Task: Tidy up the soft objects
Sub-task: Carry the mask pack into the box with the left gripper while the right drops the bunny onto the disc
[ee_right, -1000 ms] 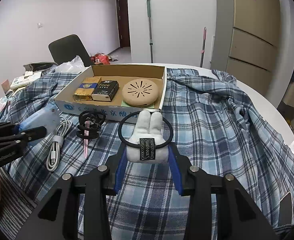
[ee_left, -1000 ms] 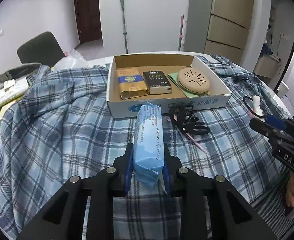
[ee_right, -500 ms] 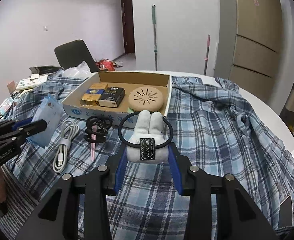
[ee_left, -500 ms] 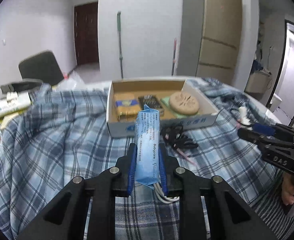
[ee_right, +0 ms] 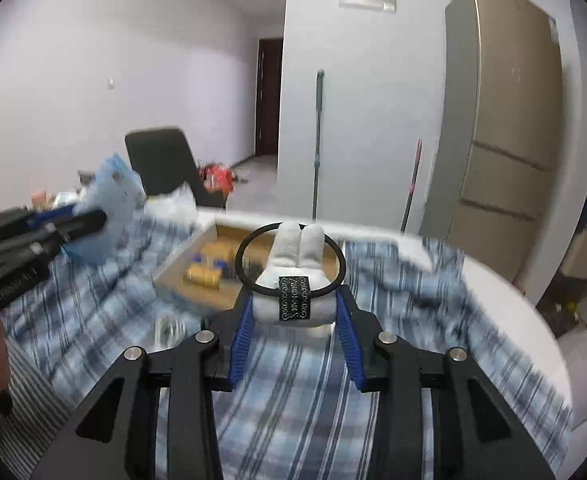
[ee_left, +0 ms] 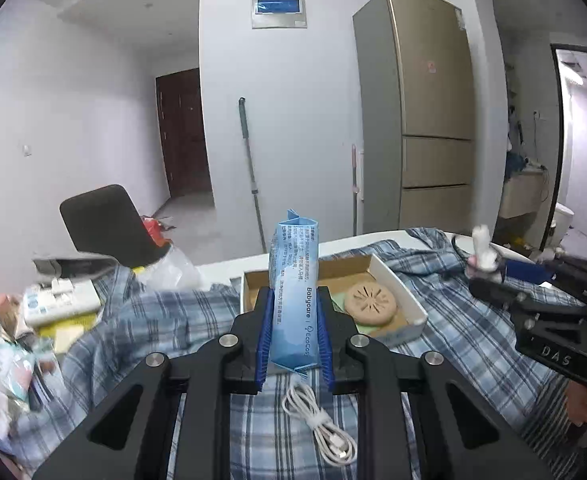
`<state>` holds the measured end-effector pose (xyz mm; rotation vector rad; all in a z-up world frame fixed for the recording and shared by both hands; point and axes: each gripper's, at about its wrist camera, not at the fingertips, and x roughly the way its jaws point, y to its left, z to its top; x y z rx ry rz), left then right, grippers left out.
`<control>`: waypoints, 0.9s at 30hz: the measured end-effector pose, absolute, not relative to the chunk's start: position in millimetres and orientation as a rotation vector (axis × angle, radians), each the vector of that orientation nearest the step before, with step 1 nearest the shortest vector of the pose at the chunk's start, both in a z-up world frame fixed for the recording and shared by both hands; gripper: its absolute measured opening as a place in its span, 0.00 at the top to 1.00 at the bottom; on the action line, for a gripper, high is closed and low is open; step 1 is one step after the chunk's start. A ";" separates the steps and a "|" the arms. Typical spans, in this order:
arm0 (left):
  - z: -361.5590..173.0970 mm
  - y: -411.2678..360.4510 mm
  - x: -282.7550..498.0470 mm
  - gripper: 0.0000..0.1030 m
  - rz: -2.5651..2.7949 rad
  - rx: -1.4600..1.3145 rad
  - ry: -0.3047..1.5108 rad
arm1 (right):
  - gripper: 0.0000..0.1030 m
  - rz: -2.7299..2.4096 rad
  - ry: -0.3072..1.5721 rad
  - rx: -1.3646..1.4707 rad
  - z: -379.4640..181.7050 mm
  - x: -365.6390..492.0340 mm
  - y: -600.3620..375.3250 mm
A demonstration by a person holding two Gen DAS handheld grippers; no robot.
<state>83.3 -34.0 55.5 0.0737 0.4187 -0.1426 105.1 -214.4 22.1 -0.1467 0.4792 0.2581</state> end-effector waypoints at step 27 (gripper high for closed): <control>-32.0 -34.2 217.1 0.79 -0.146 0.048 0.710 | 0.63 0.250 0.736 -0.074 -61.1 248.0 -190.4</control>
